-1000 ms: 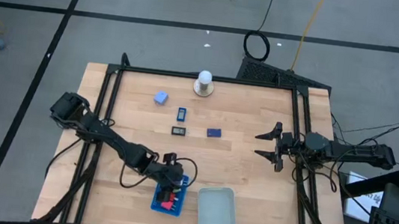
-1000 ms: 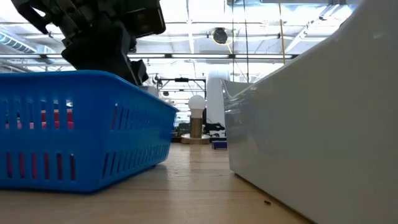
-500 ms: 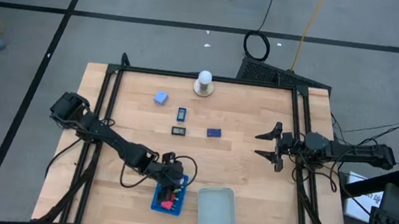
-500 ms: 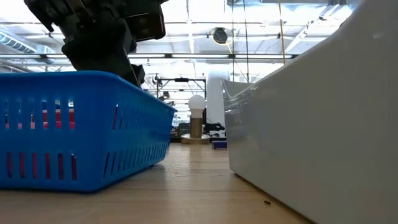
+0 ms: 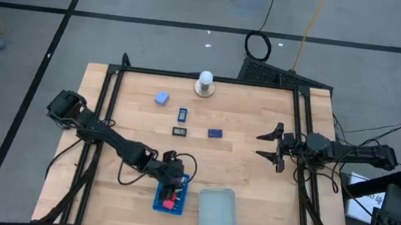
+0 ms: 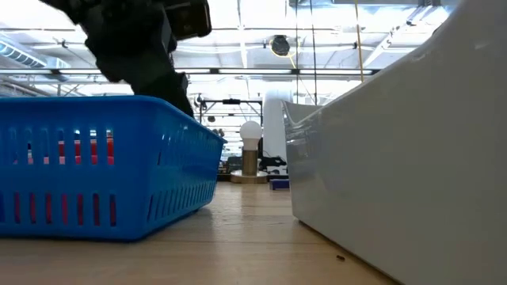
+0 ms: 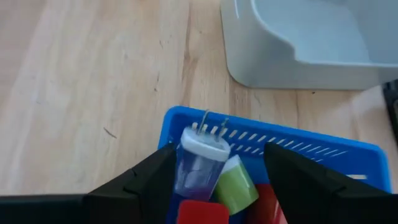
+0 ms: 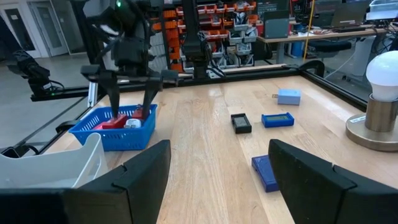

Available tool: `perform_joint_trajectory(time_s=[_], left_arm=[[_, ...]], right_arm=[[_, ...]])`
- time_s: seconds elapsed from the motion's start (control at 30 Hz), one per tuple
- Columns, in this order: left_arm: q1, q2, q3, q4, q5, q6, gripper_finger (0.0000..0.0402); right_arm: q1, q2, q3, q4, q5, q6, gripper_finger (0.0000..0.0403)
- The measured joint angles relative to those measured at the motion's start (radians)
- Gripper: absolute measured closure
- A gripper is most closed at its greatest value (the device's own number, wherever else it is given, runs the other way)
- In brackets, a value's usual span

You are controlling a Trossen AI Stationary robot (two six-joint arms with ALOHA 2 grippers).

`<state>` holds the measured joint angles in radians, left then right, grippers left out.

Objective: Pick & Place Office items
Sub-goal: Put the white charger adapter into the blue bin

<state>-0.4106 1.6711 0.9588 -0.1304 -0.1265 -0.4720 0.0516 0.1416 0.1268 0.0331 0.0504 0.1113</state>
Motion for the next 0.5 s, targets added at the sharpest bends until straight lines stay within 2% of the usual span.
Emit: perform_joint_trajectory(time_s=[0.17,0.4,0.5], left_arm=[[0.001,-0.081,0.000,-0.010,-0.040,0.013,0.0156],[0.001,-0.208,0.000,-0.019,-0.136,0.123,0.0156],[0.003,-0.245,0.000,-0.076,-0.160,0.159,0.0156]], right_arm=[[0.000,0.000,0.000,0.000,0.000,0.000,0.0140],[0.000,0.000,0.000,0.000,0.000,0.000,0.0140],[0.000,0.000,0.000,0.000,0.000,0.000,0.0140]])
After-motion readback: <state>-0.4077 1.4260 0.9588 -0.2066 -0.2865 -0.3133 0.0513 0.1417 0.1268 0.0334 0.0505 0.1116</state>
